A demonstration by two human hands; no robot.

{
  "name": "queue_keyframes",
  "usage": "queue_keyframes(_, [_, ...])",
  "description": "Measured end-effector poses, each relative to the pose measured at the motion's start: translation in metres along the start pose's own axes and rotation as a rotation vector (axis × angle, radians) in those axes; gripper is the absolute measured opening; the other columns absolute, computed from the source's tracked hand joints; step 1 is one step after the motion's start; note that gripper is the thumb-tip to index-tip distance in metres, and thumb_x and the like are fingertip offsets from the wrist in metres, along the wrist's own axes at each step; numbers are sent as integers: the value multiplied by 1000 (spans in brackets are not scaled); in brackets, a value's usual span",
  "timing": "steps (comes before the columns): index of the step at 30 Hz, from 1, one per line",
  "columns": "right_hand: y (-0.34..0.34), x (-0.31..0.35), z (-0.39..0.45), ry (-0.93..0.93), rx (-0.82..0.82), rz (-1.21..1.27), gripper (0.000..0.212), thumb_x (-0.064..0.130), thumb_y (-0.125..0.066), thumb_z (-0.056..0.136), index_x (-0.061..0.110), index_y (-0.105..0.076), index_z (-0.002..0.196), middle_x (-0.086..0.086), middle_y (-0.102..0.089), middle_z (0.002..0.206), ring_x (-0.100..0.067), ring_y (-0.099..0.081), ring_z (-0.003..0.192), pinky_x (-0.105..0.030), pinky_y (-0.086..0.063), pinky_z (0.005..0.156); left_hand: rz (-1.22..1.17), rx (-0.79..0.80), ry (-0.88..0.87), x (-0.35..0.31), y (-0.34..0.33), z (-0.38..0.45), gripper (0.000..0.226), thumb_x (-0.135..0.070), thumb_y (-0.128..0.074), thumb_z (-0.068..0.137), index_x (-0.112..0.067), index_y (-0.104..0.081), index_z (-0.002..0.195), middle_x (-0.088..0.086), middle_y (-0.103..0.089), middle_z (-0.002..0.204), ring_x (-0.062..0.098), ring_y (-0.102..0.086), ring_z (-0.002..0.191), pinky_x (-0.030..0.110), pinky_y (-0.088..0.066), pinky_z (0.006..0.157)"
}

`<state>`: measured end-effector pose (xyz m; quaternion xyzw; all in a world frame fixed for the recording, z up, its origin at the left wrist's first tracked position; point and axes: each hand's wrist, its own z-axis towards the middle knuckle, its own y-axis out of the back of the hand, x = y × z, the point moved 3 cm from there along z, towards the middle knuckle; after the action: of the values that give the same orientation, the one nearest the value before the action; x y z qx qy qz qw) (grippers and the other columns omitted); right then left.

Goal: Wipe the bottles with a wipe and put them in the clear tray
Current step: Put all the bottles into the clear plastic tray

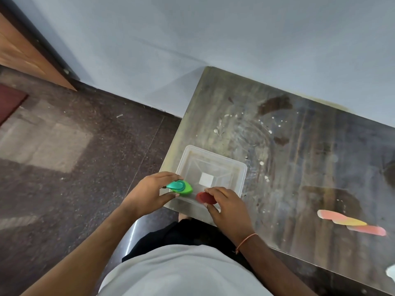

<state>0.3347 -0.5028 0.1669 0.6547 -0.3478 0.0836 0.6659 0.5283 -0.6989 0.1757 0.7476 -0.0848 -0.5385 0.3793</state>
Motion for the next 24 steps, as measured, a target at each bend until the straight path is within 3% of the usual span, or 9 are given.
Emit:
queue_keyframes(9, [-2, 11, 5, 64, -6, -31, 38, 24, -78, 91, 21, -70, 128, 3, -72, 122, -22, -65, 105, -32, -54, 93, -37, 33, -32, 5, -2, -1, 49, -35, -80, 92, -36, -64, 138, -22, -63, 135, 3, -63, 117, 27, -59, 88])
queue_keyframes(13, [-4, 13, 5, 61, 11, -29, 36, 26, -76, 95, 22, -69, 130, 5, -71, 125, -20, -63, 108, -29, -50, 95, -29, 29, -39, 5, -2, -2, 49, -34, -80, 92, -35, -64, 138, -21, -63, 135, 2, -63, 116, 26, -59, 86])
queue_keyframes(24, [-11, 21, 4, 62, 38, -17, 40, 25, -77, 93, 21, -69, 131, 4, -70, 128, -23, -64, 108, -34, -53, 96, -48, 41, -23, 3, 1, 1, 49, -33, -82, 90, -37, -65, 136, -24, -63, 133, 1, -64, 114, 26, -60, 84])
